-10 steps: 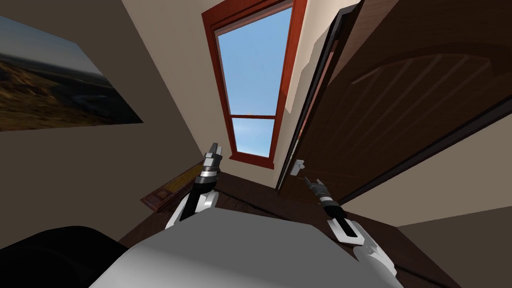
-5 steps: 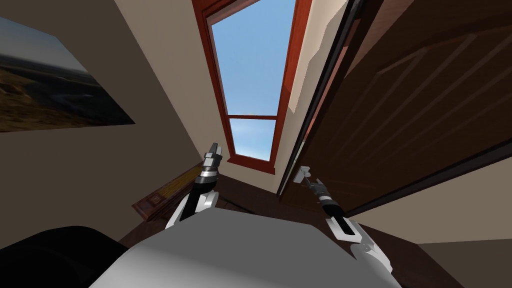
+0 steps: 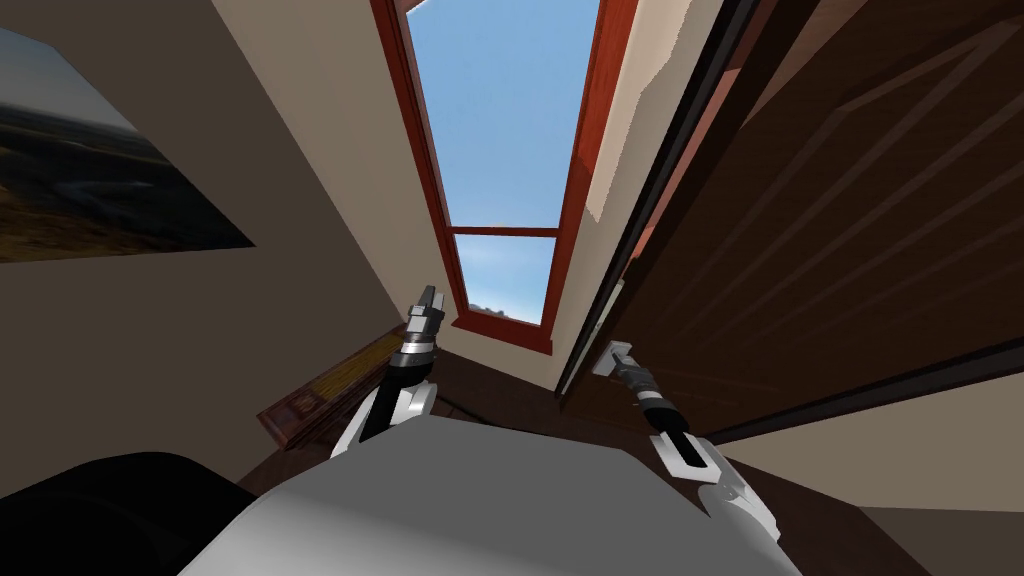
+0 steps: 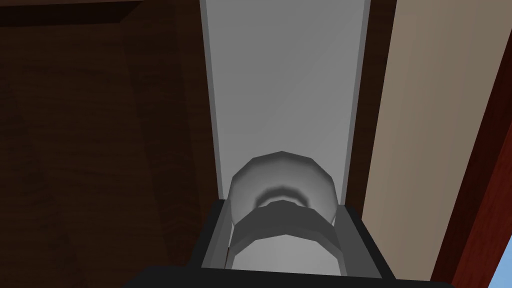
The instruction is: Pull the door open
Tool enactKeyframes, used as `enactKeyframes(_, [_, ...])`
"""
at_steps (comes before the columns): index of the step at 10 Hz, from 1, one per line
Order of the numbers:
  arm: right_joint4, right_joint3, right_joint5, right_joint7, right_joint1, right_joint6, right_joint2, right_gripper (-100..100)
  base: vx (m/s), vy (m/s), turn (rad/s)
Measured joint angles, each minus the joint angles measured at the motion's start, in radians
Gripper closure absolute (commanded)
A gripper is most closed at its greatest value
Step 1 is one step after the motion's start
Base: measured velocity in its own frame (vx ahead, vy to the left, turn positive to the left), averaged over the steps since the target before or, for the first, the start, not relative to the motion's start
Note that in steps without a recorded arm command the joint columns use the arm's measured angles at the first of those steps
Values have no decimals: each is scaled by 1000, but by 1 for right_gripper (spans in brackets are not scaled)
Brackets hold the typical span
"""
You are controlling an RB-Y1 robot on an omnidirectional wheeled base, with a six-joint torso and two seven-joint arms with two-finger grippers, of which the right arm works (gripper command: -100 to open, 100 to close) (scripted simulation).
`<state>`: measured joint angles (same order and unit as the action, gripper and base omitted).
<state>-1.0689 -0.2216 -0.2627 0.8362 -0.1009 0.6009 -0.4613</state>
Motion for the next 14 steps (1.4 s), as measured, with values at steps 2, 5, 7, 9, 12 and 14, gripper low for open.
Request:
enactKeyframes(2, [1,1,-1,0,-2,-1,1,100,-12,0,-1])
enactKeyframes(5, [1,4,8,-15,-4,-4,2,100,-16,-20,36])
enactKeyframes(7, [-1,10,27,-55,-3,-7,5,100,-39,-36,51])
enactKeyframes(9, [-3,15,49,-98,0,-9,6,100,-37,-31,52])
enactKeyframes(12, [-9,24,91,-176,2,-16,12,100,-52,-41,70])
enactKeyframes(14, [-17,30,114,-222,1,-22,14,100,-35,-29,36])
